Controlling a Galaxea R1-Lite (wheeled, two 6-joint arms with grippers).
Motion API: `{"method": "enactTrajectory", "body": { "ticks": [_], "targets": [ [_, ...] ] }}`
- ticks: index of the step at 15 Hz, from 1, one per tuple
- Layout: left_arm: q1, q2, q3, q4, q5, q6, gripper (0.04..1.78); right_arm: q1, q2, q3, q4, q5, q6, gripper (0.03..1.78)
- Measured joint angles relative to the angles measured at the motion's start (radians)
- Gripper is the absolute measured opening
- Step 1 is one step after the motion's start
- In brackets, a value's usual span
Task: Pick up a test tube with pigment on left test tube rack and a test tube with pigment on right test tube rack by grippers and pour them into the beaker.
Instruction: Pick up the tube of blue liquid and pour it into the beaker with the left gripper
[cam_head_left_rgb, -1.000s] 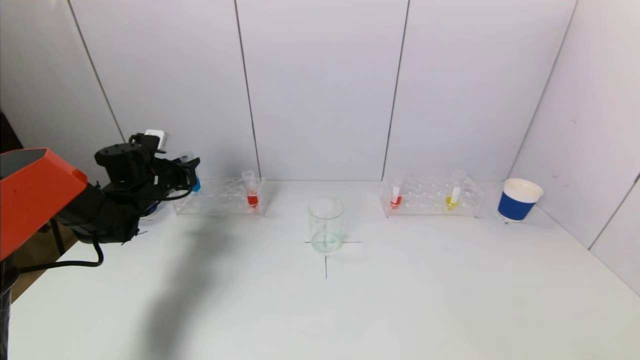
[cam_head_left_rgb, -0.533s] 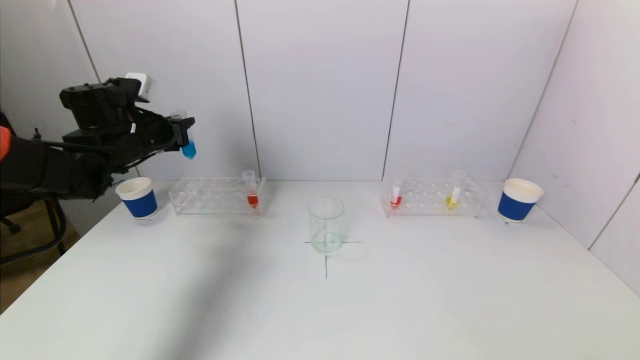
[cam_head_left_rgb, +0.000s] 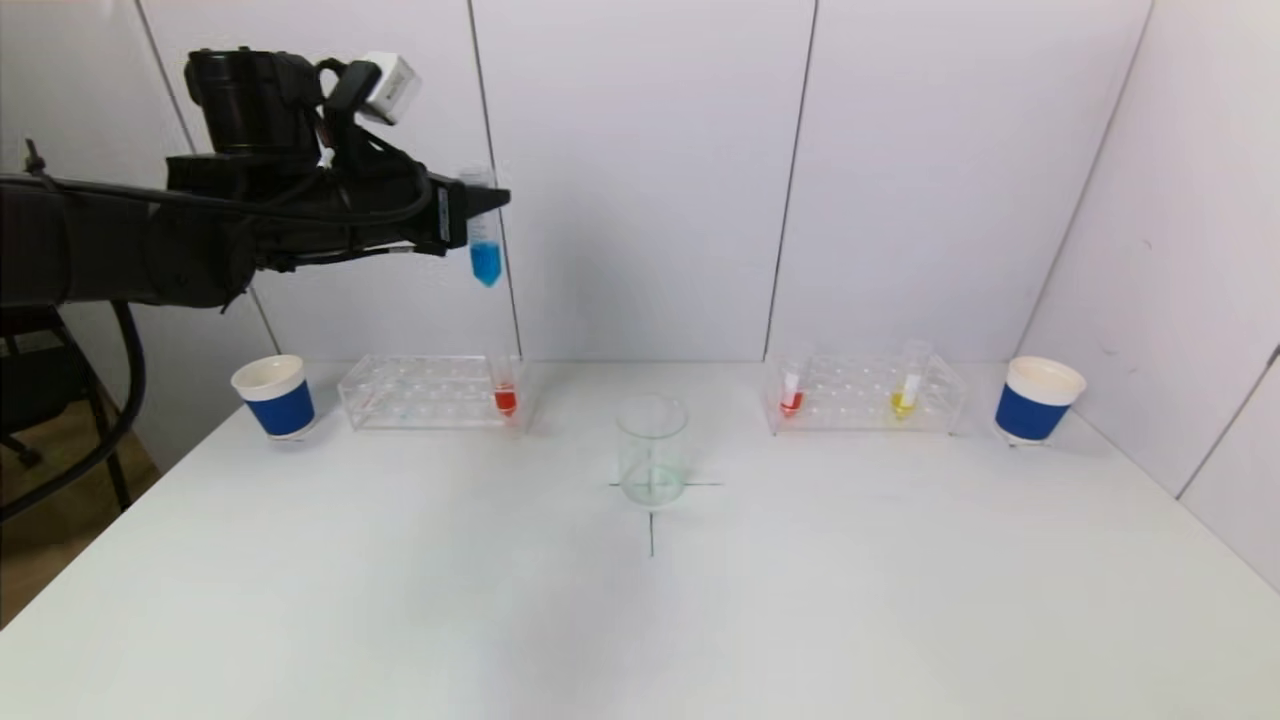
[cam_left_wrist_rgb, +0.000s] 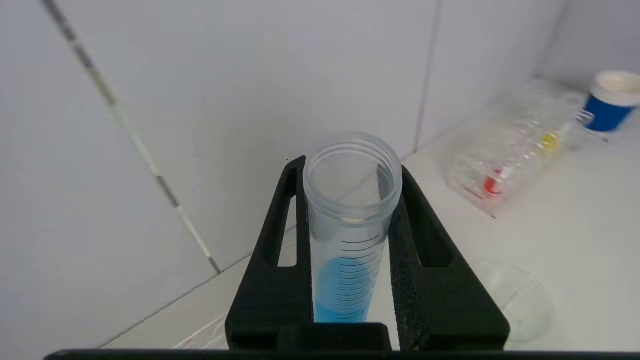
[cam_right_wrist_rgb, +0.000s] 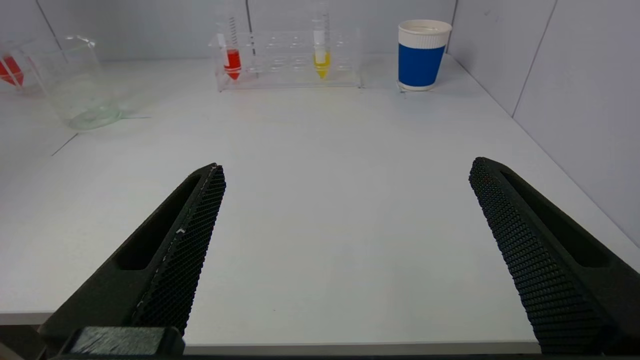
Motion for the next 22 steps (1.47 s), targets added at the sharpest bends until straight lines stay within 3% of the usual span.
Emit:
{"method": "enactTrajectory", "body": {
  "ticks": [5, 10, 22],
  "targets": [
    [-0.080, 0.098, -0.023, 0.004, -0.203, 0.236, 0.45, 0.000, 0.000, 0.000, 0.000, 0.000, 0.000, 1.77],
    [-0.100, 0.200, -0.068, 0.011, -0.357, 0.399, 0.45, 0.000, 0.000, 0.000, 0.000, 0.000, 0.000, 1.77],
    [-0.199, 0.341, -0.059, -0.042, -0.386, 0.808, 0.45, 0.000, 0.000, 0.000, 0.000, 0.000, 0.000, 1.77]
  ]
}}
